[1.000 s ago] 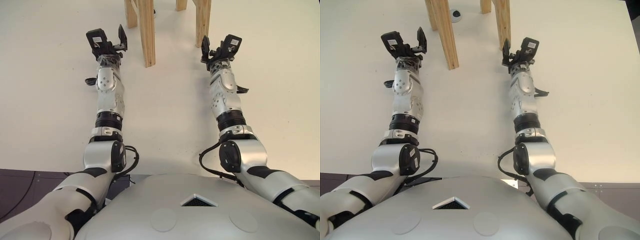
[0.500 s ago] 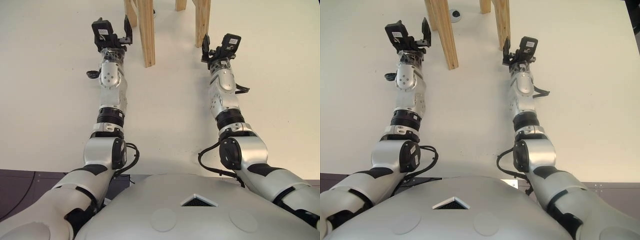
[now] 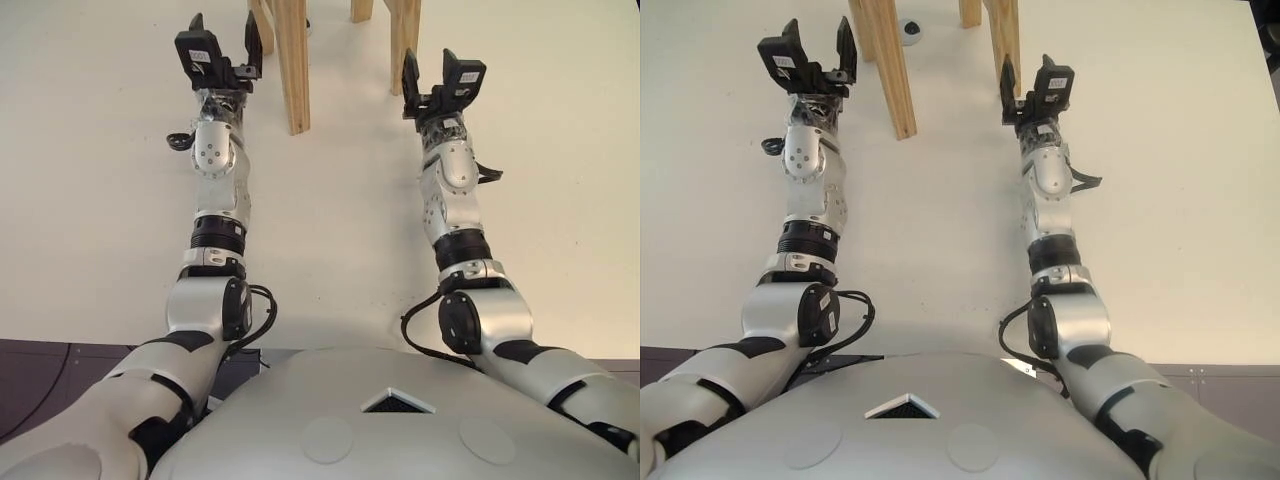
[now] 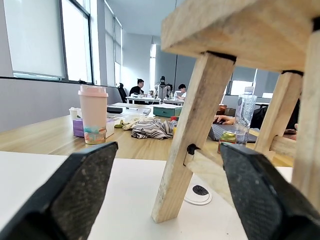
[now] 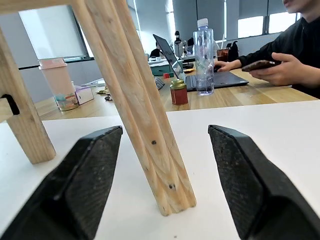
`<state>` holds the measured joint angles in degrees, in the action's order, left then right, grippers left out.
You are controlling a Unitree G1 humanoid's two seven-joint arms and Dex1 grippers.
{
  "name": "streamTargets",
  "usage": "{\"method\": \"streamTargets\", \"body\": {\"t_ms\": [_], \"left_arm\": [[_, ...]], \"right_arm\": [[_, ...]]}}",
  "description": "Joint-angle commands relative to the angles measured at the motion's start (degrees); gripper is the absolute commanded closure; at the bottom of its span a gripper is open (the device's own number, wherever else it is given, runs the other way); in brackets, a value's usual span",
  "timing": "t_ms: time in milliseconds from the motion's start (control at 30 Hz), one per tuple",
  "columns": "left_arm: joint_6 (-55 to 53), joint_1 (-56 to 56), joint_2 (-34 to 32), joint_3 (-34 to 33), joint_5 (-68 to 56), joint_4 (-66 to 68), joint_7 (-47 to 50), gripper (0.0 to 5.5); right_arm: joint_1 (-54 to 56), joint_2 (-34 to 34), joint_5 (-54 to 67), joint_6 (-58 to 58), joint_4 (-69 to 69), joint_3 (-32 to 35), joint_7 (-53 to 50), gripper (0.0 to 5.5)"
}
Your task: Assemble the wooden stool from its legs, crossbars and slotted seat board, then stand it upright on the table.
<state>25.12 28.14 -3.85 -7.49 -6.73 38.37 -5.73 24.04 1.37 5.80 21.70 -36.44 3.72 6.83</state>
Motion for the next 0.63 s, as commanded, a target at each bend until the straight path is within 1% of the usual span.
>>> {"method": "streamTargets", "body": {"t_ms": [33,133,200,233,300,400,467,533,633], "left_arm": [[-2.4,-4.4,-1.7,1.4,2.3,-8.2,-0.1,1.72],[-3.2,-8.5,-1.1,2.2,4.1,-15.5,1.1,1.72],[-4.4,-11.8,-0.5,2.7,4.6,-20.1,1.7,1.72],[-5.5,-13.0,-0.1,3.0,4.7,-21.7,2.1,1.72],[-8.1,-13.9,1.3,2.9,0.7,-23.6,0.4,1.72],[-9.1,-11.4,1.1,0.1,3.5,-22.0,7.3,1.72],[-10.2,-10.8,0.8,-0.8,3.6,-22.0,8.8,1.72],[-10.5,-10.7,0.6,-1.1,4.0,-22.9,9.7,1.72],[-10.5,-10.9,1.0,0.1,5.1,-24.2,9.8,1.72]], "right_arm": [[-5.8,-1.0,-2.7,-4.5,14.5,-2.3,-0.9,2.41],[-11.4,-0.8,-3.7,-9.9,25.9,-2.0,-3.7,2.41],[-12.7,-0.9,-4.3,-12.4,29.7,-1.9,-4.6,2.41],[-12.7,-1.3,-4.7,-13.2,30.7,-2.1,-4.4,2.41],[-13.2,-3.2,-8.2,-13.1,33.1,-3.9,-3.9,2.41],[-11.6,-5.6,-11.8,-14.0,34.5,-5.7,-3.0,2.41],[-9.5,-7.1,-14.1,-14.8,34.8,-6.3,-2.7,2.41],[-8.2,-6.7,-13.3,-17.4,35.7,-5.2,-3.8,2.41],[-9.3,-6.3,-14.2,-19.2,37.0,-5.8,-5.0,2.41]]}}
